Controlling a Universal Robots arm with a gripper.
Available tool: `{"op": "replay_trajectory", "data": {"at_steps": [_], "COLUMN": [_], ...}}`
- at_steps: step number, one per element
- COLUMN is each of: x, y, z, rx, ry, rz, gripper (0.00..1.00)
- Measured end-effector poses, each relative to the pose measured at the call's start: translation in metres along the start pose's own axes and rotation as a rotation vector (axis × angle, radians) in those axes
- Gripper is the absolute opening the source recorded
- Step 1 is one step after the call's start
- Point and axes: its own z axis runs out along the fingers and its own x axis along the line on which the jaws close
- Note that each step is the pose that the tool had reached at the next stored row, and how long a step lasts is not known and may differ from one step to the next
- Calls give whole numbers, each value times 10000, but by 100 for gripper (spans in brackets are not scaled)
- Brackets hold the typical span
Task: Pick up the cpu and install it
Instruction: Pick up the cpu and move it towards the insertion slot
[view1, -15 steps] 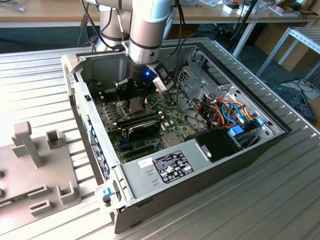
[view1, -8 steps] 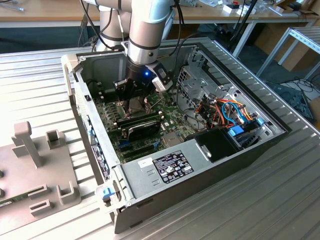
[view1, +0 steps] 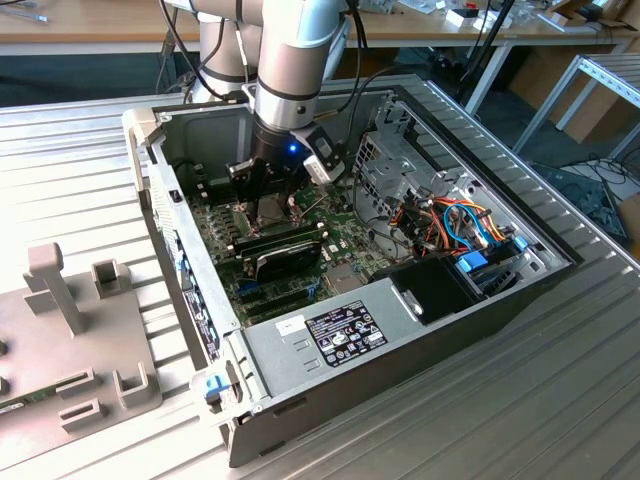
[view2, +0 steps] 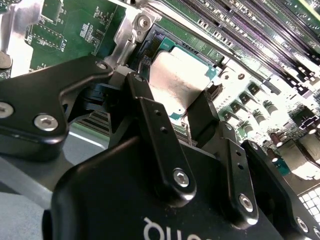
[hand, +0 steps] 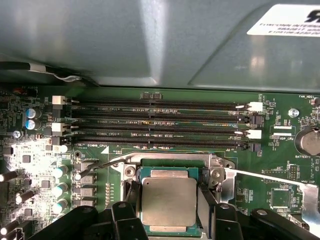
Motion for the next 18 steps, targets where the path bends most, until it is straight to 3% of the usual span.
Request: {"op": "replay_trajectory", "data": {"at_steps": [18], "x": [0], "y": [1], "z": [-4], "rx": [-3], "ry": [-1], "rz": [0], "gripper": [55]}}
